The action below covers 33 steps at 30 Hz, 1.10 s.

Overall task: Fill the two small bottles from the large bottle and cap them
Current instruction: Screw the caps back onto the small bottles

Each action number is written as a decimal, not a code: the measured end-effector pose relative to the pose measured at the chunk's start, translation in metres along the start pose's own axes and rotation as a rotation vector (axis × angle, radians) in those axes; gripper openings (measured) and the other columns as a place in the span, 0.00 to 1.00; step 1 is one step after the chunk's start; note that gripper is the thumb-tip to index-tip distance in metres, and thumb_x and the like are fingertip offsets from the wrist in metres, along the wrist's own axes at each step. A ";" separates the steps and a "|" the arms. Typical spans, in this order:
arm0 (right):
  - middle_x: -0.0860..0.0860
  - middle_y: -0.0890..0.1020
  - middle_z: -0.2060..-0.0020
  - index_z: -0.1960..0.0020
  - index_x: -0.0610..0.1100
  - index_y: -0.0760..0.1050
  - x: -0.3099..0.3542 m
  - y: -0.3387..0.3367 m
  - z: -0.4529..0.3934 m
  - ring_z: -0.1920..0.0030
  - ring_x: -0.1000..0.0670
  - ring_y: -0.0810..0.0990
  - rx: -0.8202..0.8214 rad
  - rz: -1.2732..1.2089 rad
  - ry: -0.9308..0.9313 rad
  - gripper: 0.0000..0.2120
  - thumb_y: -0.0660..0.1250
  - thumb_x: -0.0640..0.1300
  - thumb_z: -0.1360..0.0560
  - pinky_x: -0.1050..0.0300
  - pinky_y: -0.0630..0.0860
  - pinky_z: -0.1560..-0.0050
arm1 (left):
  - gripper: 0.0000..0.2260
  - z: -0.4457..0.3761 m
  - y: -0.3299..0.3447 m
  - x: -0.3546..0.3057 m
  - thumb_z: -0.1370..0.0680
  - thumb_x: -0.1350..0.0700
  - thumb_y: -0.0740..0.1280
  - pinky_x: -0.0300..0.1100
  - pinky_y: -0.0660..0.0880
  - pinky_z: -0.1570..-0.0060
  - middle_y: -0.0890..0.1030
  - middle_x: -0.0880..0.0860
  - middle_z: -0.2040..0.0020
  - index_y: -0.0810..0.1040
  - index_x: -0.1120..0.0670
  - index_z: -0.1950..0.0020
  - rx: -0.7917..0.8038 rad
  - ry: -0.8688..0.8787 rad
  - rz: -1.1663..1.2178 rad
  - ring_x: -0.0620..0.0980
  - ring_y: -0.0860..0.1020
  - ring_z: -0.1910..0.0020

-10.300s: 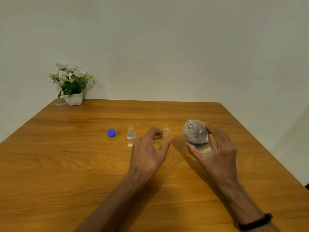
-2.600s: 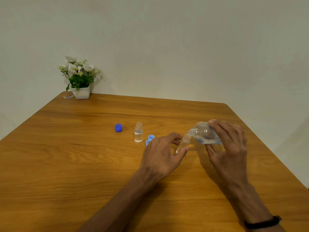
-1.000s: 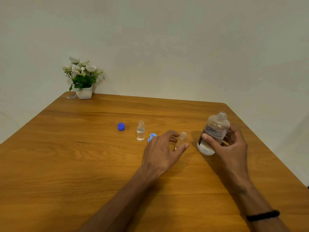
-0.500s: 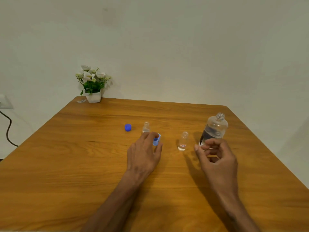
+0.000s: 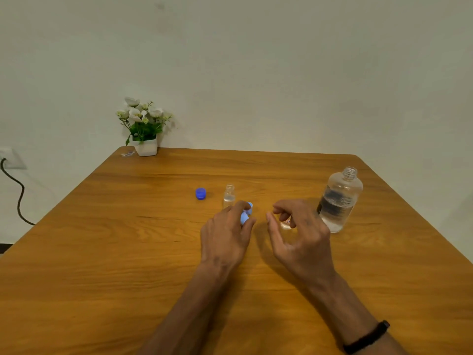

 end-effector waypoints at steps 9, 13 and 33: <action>0.51 0.82 0.43 0.38 0.45 0.80 -0.021 0.013 0.013 0.47 0.55 0.80 0.245 -0.119 0.153 0.19 0.80 0.46 0.26 0.58 0.81 0.51 | 0.08 0.003 0.004 -0.016 0.20 0.47 0.73 0.37 0.68 0.76 0.87 0.50 0.63 0.82 0.50 0.47 0.121 -0.313 0.898 0.39 0.74 0.78; 0.53 0.84 0.47 0.40 0.45 0.82 -0.023 0.007 0.011 0.50 0.56 0.81 0.176 -0.135 0.193 0.17 0.80 0.44 0.26 0.59 0.80 0.54 | 0.11 0.005 0.007 -0.024 0.19 0.46 0.71 0.37 0.65 0.78 0.83 0.48 0.70 0.81 0.54 0.48 0.192 -0.313 0.924 0.41 0.71 0.81; 0.56 0.85 0.46 0.36 0.50 0.82 -0.064 -0.015 0.010 0.48 0.60 0.85 -0.101 -0.142 0.546 0.16 0.76 0.43 0.22 0.67 0.82 0.52 | 0.23 -0.017 0.060 -0.051 0.25 0.39 0.71 0.49 0.81 0.42 0.85 0.41 0.39 0.78 0.42 0.31 0.264 0.004 0.333 0.41 0.82 0.39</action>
Point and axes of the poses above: each hand's wrist, its own z-axis away from the middle knuckle, its own y-axis out of the palm, x = y × z, the point moved 7 cm from there along -z, towards the middle knuckle
